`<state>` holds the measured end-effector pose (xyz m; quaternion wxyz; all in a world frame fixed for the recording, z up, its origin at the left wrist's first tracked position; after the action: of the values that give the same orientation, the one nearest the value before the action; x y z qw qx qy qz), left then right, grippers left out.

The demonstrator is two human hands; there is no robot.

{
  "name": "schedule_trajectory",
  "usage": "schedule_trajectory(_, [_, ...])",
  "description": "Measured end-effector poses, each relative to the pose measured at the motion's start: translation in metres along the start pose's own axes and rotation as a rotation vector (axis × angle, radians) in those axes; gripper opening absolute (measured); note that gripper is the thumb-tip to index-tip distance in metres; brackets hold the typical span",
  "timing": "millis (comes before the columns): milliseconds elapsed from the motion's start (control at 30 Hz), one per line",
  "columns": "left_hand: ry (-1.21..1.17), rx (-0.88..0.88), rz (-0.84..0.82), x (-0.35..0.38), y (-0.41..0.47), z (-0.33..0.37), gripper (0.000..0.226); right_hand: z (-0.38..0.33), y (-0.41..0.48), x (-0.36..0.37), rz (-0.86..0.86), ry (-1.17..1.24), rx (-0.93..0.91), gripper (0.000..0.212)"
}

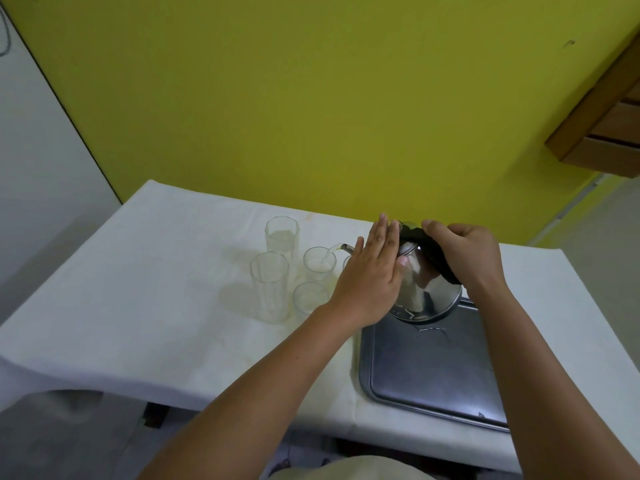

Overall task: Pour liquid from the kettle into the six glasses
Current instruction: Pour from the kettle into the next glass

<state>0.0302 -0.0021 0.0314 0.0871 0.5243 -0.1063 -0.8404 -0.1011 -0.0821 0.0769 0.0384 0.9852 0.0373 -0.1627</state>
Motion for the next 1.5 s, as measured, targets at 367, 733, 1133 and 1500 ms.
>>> schedule_trajectory(367, [-0.029,-0.015,-0.011,0.01,-0.001,-0.011,0.055,-0.001,-0.002,0.008,0.005,-0.139,-0.017,0.049])
schedule_trajectory(733, [-0.076,-0.029,0.011,0.02,-0.001,-0.017,0.055,-0.006,-0.001,0.012,0.008,-0.276,-0.055,0.053])
schedule_trajectory(1133, [-0.094,-0.039,0.006,0.026,-0.001,-0.021,0.056,-0.006,0.001,0.016,-0.008,-0.306,-0.037,0.053])
schedule_trajectory(1500, [-0.024,0.033,0.001,0.015,0.008,-0.015,0.055,0.003,0.007,0.006,0.025,-0.123,0.018,0.052])
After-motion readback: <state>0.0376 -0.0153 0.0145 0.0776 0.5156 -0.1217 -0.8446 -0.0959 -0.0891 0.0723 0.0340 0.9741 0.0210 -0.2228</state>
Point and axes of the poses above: each hand's wrist, its own y-axis towards the middle knuckle, its own x-axis out of the palm, z = x × y, the point moved 1 cm from there along y, towards the middle knuckle, and after that the axes turned 14 degrees about y, right-handed, at the moved point
